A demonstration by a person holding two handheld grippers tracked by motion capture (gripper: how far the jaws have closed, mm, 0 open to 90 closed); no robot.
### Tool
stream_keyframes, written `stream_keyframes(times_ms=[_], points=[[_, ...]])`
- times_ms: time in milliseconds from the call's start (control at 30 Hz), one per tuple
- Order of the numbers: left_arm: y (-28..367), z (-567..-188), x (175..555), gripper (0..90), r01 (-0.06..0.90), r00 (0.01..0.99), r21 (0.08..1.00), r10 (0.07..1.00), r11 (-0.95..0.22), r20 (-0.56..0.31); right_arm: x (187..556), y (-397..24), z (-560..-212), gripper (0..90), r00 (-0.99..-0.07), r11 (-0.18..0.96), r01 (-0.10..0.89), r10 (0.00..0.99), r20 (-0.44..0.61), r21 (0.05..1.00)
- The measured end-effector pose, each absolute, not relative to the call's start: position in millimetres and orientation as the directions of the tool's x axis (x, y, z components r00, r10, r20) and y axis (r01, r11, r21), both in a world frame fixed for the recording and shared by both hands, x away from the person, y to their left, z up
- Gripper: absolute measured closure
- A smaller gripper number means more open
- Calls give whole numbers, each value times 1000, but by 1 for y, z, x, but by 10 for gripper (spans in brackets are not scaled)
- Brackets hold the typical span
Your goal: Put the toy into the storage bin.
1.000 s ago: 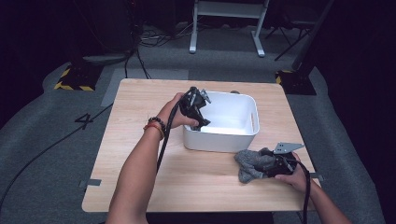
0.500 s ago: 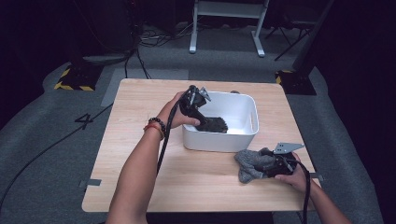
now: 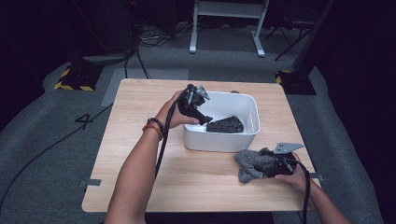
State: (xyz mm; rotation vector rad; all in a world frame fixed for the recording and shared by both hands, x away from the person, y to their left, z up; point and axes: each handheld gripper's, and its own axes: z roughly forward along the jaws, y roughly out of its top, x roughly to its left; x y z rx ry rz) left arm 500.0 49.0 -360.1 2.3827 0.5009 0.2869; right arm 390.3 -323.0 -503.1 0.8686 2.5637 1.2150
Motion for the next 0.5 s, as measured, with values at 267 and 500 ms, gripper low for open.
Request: stream_keyframes(times_ms=[267, 500], points=[[46, -351, 484, 194, 235, 908, 702, 409, -672, 88, 389, -323, -503, 209, -811, 493, 432, 579, 86, 755], [40, -343, 465, 188, 176, 918, 729, 378, -662, 122, 388, -323, -504, 209, -808, 491, 432, 583, 83, 756]])
